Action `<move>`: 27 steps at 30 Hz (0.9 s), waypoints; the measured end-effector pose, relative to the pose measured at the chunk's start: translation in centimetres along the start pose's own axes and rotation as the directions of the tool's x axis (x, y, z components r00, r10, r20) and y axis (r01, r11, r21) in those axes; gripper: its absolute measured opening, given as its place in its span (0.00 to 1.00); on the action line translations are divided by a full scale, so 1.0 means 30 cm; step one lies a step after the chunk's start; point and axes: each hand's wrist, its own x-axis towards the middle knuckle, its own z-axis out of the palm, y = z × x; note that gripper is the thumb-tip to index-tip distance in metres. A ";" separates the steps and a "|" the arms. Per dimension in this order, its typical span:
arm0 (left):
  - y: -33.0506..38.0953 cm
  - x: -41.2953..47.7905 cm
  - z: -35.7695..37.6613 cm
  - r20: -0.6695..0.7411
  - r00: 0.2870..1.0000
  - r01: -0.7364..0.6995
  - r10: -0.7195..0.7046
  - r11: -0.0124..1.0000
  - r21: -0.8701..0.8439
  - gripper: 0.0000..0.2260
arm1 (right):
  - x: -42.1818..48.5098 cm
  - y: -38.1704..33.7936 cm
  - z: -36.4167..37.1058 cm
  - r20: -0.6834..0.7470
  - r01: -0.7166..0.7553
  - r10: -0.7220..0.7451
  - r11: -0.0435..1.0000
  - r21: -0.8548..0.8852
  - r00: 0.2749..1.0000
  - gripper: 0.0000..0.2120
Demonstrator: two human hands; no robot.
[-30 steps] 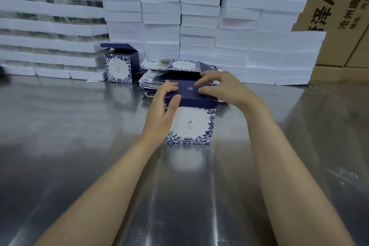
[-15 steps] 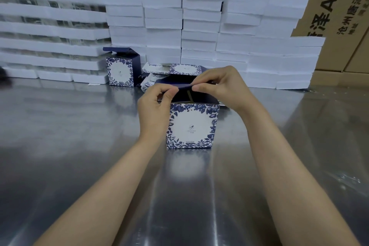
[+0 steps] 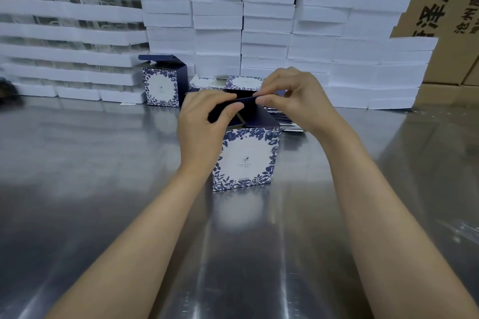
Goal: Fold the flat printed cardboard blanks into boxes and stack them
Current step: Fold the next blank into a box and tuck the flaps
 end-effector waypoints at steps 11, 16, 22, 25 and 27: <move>0.011 0.000 -0.007 0.008 0.998 0.063 -0.063 0.989 -0.131 0.04 | 0.002 0.001 -0.034 0.070 -0.174 0.160 0.939 0.297 0.985 0.09; -0.015 -0.001 -0.003 0.086 0.986 0.161 -0.146 0.965 -0.207 0.02 | -0.011 0.023 -0.067 0.202 -0.316 0.265 0.903 0.292 0.943 0.15; -0.060 -0.032 0.019 0.328 0.943 -0.039 0.053 0.998 -0.051 0.05 | -0.017 0.074 -0.055 -0.110 -0.349 0.357 0.933 0.088 0.927 0.05; -0.075 -0.034 0.015 0.284 0.959 0.007 0.003 0.999 -0.035 0.03 | -0.030 0.099 -0.043 0.080 -0.408 0.409 0.912 -0.036 0.909 0.05; -0.091 -0.037 0.011 0.214 0.976 0.017 -0.045 0.991 0.133 0.05 | -0.028 0.109 -0.028 0.113 -0.379 0.393 0.916 -0.128 0.912 0.06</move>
